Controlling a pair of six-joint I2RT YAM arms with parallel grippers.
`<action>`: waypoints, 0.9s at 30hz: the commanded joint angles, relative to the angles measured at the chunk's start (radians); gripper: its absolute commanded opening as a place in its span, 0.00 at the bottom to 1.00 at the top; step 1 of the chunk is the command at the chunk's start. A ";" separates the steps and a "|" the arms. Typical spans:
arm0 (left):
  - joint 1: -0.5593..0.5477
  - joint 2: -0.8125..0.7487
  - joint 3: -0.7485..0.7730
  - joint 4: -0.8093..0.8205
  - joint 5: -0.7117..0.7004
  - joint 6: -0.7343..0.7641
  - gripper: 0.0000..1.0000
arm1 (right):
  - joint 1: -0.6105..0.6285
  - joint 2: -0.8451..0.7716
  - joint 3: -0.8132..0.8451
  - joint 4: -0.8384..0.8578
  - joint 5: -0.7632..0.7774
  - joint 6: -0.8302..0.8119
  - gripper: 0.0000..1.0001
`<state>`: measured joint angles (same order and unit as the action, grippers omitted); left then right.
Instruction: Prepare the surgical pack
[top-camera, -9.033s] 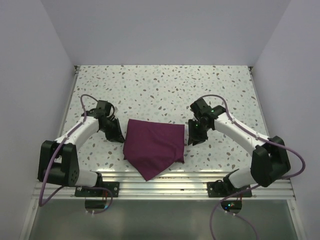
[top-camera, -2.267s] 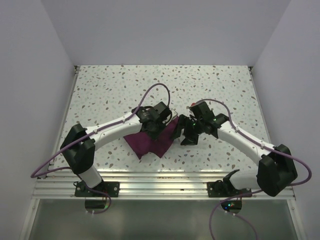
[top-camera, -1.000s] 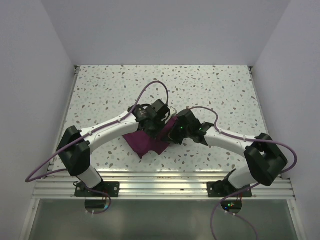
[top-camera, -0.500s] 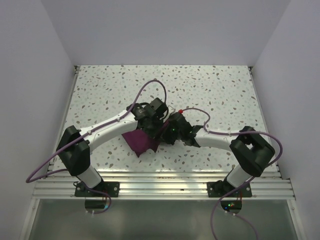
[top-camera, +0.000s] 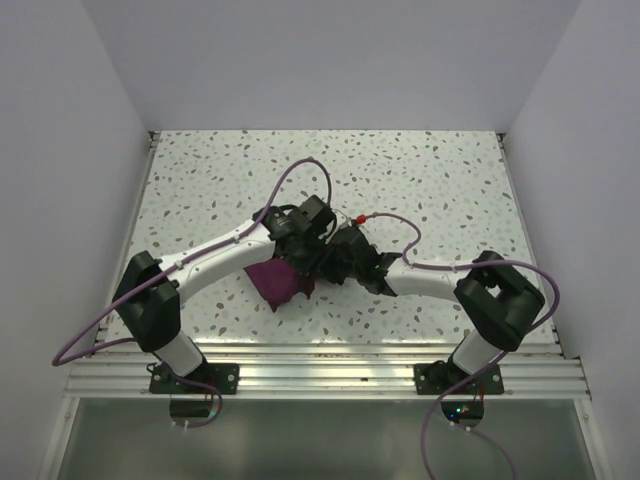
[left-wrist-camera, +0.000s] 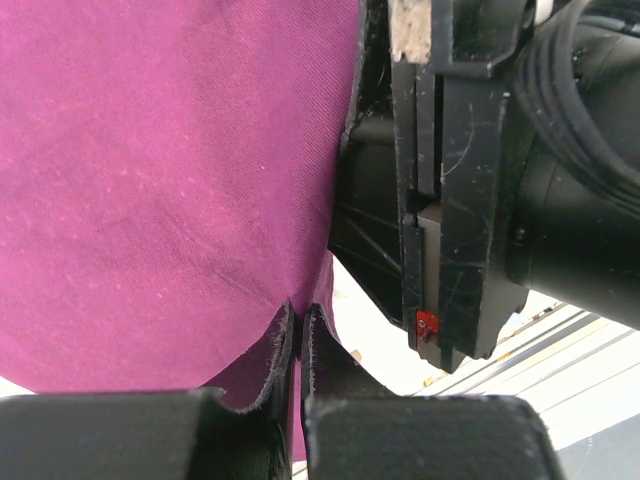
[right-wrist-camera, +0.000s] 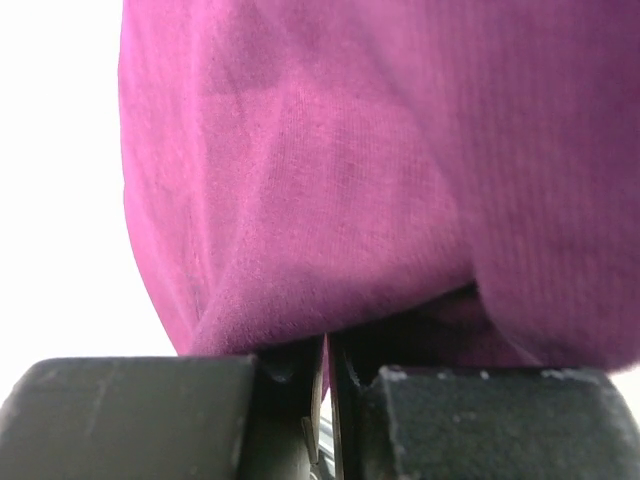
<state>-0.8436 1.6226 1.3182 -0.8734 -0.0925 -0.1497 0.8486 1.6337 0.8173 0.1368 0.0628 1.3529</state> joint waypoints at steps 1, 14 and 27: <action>-0.023 -0.006 0.049 0.010 0.057 -0.036 0.00 | -0.032 -0.040 -0.001 0.028 0.135 -0.026 0.09; -0.022 0.033 0.101 0.022 0.036 -0.042 0.00 | -0.069 0.182 0.030 0.460 -0.038 -0.005 0.13; -0.006 0.049 0.092 0.019 0.014 -0.044 0.00 | -0.123 -0.110 0.002 -0.103 -0.106 -0.150 0.23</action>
<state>-0.8429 1.6718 1.3720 -0.8772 -0.1181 -0.1829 0.7464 1.6375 0.7895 0.2520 -0.0223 1.3003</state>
